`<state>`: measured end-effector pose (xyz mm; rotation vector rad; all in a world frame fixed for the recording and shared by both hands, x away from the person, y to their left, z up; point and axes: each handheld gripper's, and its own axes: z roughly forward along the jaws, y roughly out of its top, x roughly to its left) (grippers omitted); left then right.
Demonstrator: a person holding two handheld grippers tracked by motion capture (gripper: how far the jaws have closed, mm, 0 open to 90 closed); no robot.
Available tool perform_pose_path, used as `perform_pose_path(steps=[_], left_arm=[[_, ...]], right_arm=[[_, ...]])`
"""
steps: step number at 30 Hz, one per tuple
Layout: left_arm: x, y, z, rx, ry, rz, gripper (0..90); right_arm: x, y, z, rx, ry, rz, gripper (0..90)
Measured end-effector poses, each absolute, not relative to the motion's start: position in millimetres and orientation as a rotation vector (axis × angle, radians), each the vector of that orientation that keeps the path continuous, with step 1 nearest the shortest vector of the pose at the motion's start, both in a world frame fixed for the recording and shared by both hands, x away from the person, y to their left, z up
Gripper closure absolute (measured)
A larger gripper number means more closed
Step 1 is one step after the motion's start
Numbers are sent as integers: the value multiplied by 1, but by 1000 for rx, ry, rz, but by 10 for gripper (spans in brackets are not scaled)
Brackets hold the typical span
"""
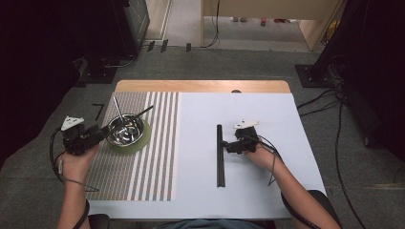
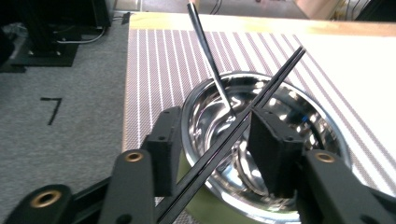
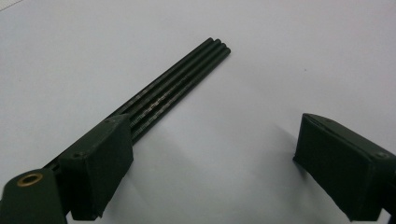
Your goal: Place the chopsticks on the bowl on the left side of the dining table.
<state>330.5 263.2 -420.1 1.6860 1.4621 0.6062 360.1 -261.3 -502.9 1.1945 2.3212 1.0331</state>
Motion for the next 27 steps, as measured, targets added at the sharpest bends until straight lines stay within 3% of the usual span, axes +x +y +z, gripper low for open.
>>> perform_pose_path(steps=[5, 15, 24, 27], left_arm=[[335, 256, -421, 1695, 1475, 605, 690], [353, 233, -419, 1785, 1483, 611, 775], [367, 218, -423, 1761, 1512, 594, 900], [368, 216, -426, 1758, 1508, 584, 900]], right_arm=[[360, -261, -503, 1195, 2321, 1034, 111], [360, -261, -503, 1196, 2320, 1034, 111], [360, -261, -503, 1197, 2321, 1033, 111], [360, -261, -503, 1197, 2322, 1032, 110]])
